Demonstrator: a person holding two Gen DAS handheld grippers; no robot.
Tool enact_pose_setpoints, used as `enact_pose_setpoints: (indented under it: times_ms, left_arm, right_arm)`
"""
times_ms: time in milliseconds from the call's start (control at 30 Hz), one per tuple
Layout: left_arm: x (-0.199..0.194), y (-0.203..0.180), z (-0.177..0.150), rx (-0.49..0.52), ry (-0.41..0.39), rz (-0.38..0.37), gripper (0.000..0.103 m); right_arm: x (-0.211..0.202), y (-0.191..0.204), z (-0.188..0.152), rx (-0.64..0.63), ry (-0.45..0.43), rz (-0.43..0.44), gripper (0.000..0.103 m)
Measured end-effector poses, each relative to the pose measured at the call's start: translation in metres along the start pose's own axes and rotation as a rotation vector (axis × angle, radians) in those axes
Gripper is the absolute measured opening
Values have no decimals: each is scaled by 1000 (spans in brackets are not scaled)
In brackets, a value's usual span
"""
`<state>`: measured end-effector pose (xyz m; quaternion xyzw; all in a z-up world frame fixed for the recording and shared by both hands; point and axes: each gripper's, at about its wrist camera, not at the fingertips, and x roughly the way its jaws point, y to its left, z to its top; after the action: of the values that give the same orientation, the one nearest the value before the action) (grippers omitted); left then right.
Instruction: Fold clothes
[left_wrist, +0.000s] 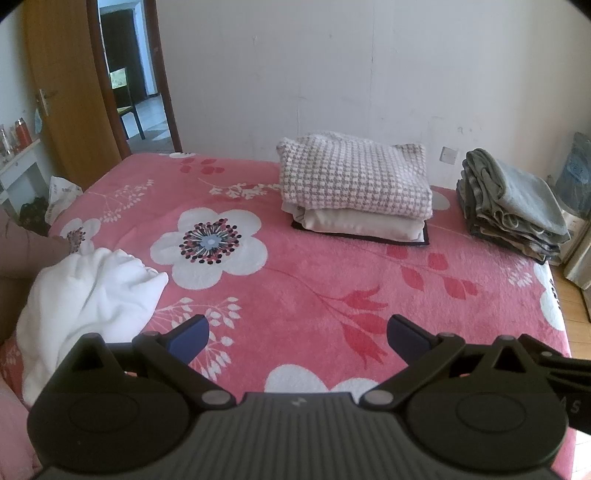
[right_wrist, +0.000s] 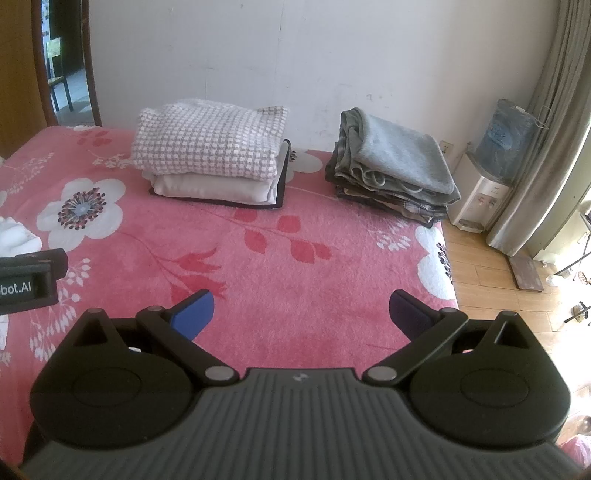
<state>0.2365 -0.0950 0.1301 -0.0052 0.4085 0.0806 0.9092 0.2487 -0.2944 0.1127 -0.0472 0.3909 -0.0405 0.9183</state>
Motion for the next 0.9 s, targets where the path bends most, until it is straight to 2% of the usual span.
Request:
enact_pose_setpoints:
  times_ms: [900]
  left_arm:
    - [4,0,-1,-4,11,2,103]
  right_arm:
    - [3,1,0,0,0,-5,102]
